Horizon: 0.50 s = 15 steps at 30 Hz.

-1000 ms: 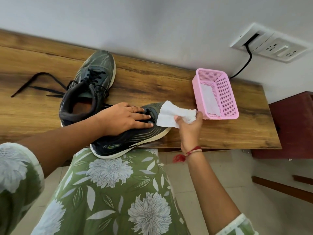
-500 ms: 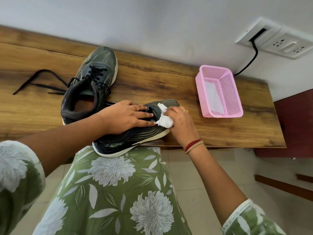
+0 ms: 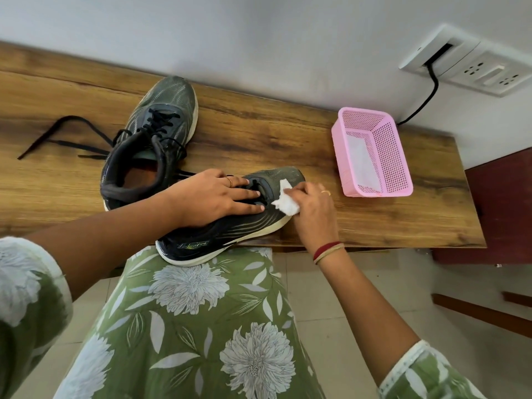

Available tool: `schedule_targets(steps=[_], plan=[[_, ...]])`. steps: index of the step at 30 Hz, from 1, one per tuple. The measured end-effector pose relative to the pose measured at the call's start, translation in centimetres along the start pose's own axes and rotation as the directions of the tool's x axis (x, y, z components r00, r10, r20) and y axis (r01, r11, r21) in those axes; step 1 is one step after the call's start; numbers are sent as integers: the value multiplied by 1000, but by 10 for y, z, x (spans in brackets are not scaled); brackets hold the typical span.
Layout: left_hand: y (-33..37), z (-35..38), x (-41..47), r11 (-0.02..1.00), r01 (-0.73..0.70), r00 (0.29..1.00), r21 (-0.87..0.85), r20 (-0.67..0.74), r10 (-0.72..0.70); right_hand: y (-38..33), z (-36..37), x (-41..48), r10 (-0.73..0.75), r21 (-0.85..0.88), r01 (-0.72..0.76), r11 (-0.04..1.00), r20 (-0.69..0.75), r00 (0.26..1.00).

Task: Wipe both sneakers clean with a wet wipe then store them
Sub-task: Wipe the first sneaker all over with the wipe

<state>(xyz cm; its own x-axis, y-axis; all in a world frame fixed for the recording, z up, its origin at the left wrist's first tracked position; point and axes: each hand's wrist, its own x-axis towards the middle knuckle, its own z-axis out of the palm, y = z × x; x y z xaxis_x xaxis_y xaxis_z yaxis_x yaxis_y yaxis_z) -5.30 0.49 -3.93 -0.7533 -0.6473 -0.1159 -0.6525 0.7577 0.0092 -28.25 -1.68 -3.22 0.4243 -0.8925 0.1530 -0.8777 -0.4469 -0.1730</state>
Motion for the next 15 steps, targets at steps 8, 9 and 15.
schedule_targets(steps=[8,9,15], plan=[[-3,3,1,1000,22,1000,7,-8,-22,-13,9,-12,25,-89,-25,996,-1,1000],[-1,3,2,1000,3,1000,19,-17,-3,-6,7,-10,29,-153,-30,988,-10,1000],[-2,1,1,1000,18,999,12,-48,-17,-27,5,-14,216,-49,-212,976,88,973]])
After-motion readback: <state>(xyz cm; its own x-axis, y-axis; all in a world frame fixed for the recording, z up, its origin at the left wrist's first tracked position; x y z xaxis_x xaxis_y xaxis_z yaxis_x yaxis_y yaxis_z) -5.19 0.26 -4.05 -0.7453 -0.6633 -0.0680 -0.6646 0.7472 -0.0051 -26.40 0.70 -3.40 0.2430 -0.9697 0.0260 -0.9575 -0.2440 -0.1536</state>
